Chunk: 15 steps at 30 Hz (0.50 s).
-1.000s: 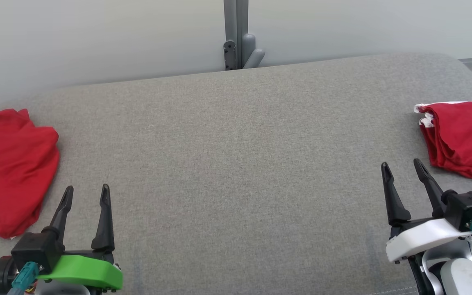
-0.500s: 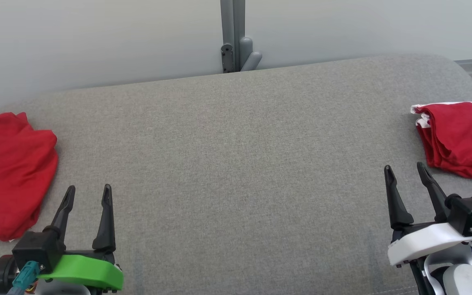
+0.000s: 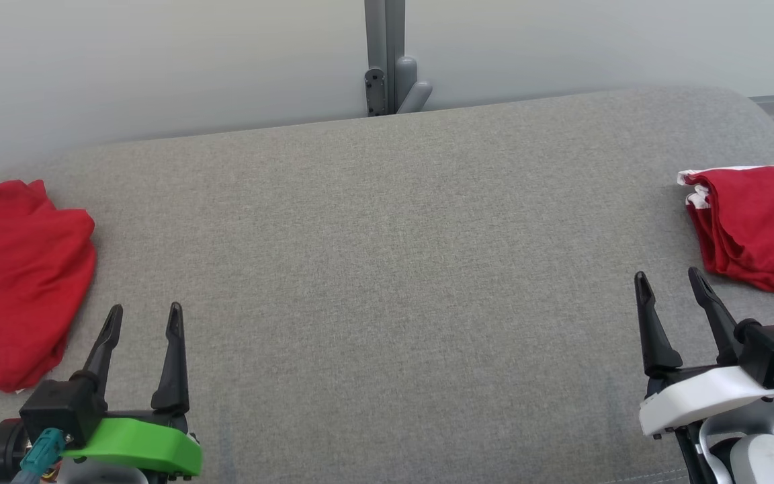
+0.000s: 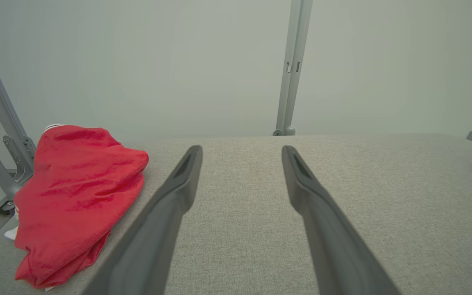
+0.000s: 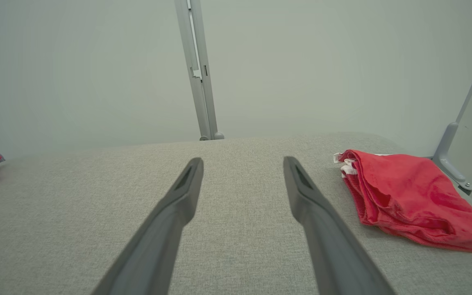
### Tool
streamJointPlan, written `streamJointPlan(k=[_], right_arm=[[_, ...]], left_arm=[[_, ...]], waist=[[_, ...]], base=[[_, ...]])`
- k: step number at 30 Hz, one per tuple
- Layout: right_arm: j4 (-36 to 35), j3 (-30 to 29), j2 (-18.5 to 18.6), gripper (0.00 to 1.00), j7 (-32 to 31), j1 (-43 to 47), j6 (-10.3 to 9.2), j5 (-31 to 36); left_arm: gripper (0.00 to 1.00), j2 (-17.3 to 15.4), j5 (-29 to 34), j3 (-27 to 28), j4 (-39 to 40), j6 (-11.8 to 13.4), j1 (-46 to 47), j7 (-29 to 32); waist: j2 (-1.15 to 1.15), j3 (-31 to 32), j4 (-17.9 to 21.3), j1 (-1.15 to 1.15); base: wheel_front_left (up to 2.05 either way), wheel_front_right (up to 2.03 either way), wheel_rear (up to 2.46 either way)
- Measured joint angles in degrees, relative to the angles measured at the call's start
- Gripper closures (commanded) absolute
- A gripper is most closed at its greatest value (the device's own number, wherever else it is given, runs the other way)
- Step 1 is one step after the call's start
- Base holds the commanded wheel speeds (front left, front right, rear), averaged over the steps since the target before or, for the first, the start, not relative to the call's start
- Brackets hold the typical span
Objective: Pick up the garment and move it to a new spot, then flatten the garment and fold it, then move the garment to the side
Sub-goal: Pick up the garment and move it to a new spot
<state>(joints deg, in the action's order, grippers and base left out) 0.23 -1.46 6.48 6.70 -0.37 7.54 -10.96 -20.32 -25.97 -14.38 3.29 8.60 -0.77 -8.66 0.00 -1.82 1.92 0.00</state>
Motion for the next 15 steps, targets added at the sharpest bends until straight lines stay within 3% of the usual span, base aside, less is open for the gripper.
streamJointPlan(k=[15], right_arm=[[-0.9,1.3,-0.4,0.0,-0.2,0.1,-0.01,0.0]], left_arm=[[0.0,0.4,-0.5,0.4,-0.3,0.7,1.5,-1.4]], waist=[[0.0,-0.5,-2.7,0.0]], base=[[0.0,0.0,0.0]])
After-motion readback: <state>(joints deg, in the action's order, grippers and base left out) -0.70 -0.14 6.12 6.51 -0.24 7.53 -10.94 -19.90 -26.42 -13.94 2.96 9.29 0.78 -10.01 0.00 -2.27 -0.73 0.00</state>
